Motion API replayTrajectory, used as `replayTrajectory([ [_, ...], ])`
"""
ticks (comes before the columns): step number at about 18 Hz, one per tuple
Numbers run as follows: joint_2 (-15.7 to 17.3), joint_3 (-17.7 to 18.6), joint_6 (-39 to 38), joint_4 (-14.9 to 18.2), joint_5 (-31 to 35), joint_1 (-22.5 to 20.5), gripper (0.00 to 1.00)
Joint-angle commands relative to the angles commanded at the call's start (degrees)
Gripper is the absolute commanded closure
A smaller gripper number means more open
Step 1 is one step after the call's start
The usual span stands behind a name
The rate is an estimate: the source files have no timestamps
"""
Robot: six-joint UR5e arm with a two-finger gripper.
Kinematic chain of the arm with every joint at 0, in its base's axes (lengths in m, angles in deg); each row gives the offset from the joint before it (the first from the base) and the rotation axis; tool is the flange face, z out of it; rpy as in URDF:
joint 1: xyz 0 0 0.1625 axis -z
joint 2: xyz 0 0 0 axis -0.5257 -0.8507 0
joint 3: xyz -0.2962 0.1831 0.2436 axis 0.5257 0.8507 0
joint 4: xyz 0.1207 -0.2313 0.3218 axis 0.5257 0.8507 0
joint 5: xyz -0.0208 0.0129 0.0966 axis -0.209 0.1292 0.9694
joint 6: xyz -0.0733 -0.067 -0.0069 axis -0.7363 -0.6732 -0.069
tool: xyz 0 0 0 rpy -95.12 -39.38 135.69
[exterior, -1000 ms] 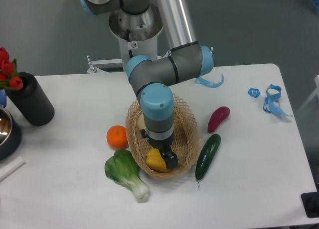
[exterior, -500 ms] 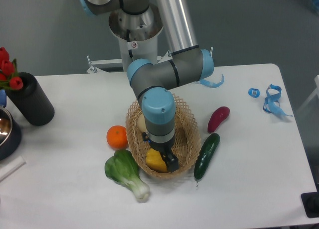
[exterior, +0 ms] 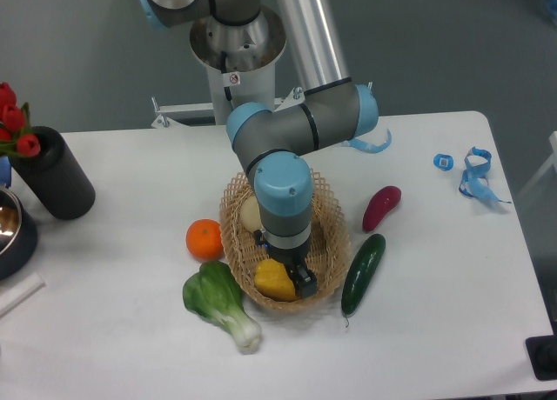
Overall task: Pick up the yellow pepper from the basket
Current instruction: 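Lift the yellow pepper up out of the basket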
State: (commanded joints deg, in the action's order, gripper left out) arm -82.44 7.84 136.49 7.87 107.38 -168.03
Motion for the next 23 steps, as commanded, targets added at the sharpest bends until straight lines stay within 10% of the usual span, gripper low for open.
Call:
replayTrajectory([
  [14, 5.62, 1.75, -0.26, 0.97, -0.44, -3.16, 0.34],
  [23, 9.14, 2.11, 0.08, 0.97, -0.97, -12.64, 0.39],
])
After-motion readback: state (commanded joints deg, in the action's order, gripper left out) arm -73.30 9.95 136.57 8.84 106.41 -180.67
